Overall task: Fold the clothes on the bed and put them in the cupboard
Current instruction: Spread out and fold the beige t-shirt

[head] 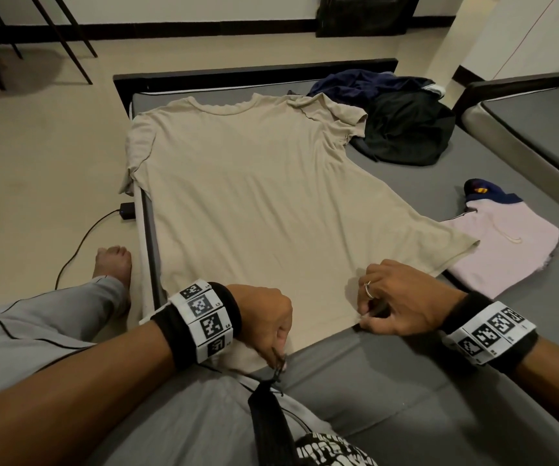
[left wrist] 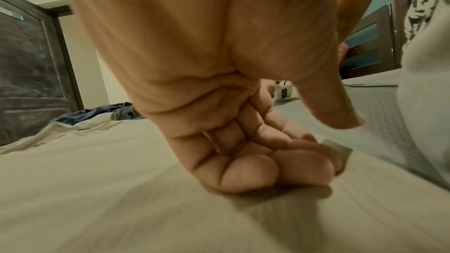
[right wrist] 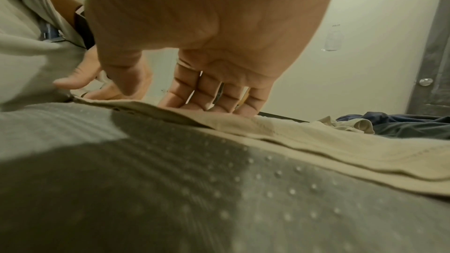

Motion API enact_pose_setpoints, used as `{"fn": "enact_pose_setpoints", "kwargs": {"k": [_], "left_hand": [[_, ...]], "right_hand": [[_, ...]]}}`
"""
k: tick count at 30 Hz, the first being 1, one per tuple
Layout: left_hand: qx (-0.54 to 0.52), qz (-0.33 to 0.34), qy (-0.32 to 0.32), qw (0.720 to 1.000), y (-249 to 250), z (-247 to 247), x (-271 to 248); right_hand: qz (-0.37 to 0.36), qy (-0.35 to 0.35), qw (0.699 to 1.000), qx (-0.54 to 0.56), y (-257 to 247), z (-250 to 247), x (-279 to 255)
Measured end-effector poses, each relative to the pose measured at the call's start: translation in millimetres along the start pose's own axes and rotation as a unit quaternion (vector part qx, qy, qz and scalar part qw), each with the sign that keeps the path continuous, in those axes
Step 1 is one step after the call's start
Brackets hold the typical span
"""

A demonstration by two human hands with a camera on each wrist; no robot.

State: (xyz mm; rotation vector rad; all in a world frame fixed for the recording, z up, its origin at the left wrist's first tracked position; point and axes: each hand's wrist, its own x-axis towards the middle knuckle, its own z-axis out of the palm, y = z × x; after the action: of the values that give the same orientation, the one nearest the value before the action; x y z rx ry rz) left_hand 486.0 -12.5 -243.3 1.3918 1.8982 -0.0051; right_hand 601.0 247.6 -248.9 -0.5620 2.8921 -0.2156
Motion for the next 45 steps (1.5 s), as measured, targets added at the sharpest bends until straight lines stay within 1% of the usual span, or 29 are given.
{"fn": "enact_pose_setpoints", "kwargs": {"k": [4, 6, 8, 9, 11, 12, 13, 15, 17, 20, 22, 23, 25, 29, 32, 35, 38, 39, 41, 43, 45], "left_hand": [[-0.012, -0.012, 0.090, 0.996, -12.9, -11.4, -6.5], [0.010, -0.038, 0.129, 0.991, -21.4, -14.6, -6.8], [0.038, -0.066, 0.146, 0.986, -27.1, -13.7, -5.7], [0.041, -0.078, 0.143, 0.986, -29.0, -12.1, -4.9], [0.038, -0.091, 0.131, 0.987, -30.4, -9.6, -3.5], [0.041, -0.092, 0.125, 0.987, -30.4, -9.0, -3.1], [0.048, -0.091, 0.119, 0.988, -29.7, -9.2, -3.3], [0.062, -0.089, 0.104, 0.989, -26.7, -9.7, -4.6], [0.088, -0.081, 0.091, 0.989, -21.6, -9.3, -6.2], [0.144, -0.050, 0.062, 0.986, -10.1, -6.0, -5.4], [0.160, -0.027, 0.050, 0.986, -2.8, -2.8, -3.2], [0.164, -0.019, 0.046, 0.985, -0.8, -1.7, -2.3], [0.170, -0.013, 0.038, 0.985, 1.3, -0.7, -2.1], [0.174, -0.015, 0.019, 0.984, 3.5, 0.5, -2.6], [0.208, -0.017, 0.018, 0.978, 9.9, -0.3, -2.2], [0.259, -0.022, 0.025, 0.965, 19.2, 1.8, -1.8], [0.291, -0.018, 0.034, 0.956, 25.2, 8.4, -1.1], [0.297, -0.012, 0.041, 0.954, 25.9, 9.4, -1.1], [0.289, 0.001, 0.047, 0.956, 24.3, 9.3, -3.0], [0.244, 0.014, 0.038, 0.969, 19.7, 7.8, -4.1], [0.184, 0.028, 0.033, 0.982, 15.2, 8.4, -5.2]], "right_hand": [[0.015, 0.070, 0.997, -0.004, -3.8, -5.0, -0.5], [0.072, 0.124, 0.990, 0.008, 10.2, -9.3, -2.7], [0.170, 0.168, 0.971, -0.011, 39.7, -16.4, -8.7], [0.236, 0.174, 0.956, -0.030, 56.2, -20.6, -13.4], [0.373, 0.160, 0.911, -0.065, 92.2, -25.0, -27.9], [0.429, 0.150, 0.888, -0.067, 107.9, -25.1, -35.1], [0.470, 0.140, 0.870, -0.053, 119.9, -24.9, -41.5], [0.509, 0.120, 0.852, 0.008, 136.5, -24.0, -49.3], [0.511, 0.112, 0.850, 0.065, 141.9, -23.4, -50.7], [0.491, 0.118, 0.857, 0.102, 140.0, -24.9, -48.3], [0.487, 0.137, 0.855, 0.117, 136.0, -30.9, -50.8], [0.490, 0.158, 0.849, 0.118, 134.9, -34.5, -53.4], [0.510, 0.184, 0.834, 0.109, 130.3, -39.0, -60.9], [0.533, 0.117, 0.834, 0.085, 119.6, -34.0, -72.7], [0.535, 0.123, 0.832, 0.077, 115.8, -34.4, -71.8], [0.542, 0.113, 0.831, 0.049, 114.7, -37.2, -66.7], [0.549, 0.144, 0.823, 0.010, 118.8, -39.6, -63.4], [0.551, 0.138, 0.823, 0.001, 120.6, -38.9, -63.5], [0.553, 0.094, 0.828, -0.001, 121.8, -38.0, -62.6], [0.562, 0.058, 0.825, 0.005, 123.3, -38.6, -62.0], [0.570, 0.049, 0.820, -0.013, 123.0, -41.0, -60.9]]}}
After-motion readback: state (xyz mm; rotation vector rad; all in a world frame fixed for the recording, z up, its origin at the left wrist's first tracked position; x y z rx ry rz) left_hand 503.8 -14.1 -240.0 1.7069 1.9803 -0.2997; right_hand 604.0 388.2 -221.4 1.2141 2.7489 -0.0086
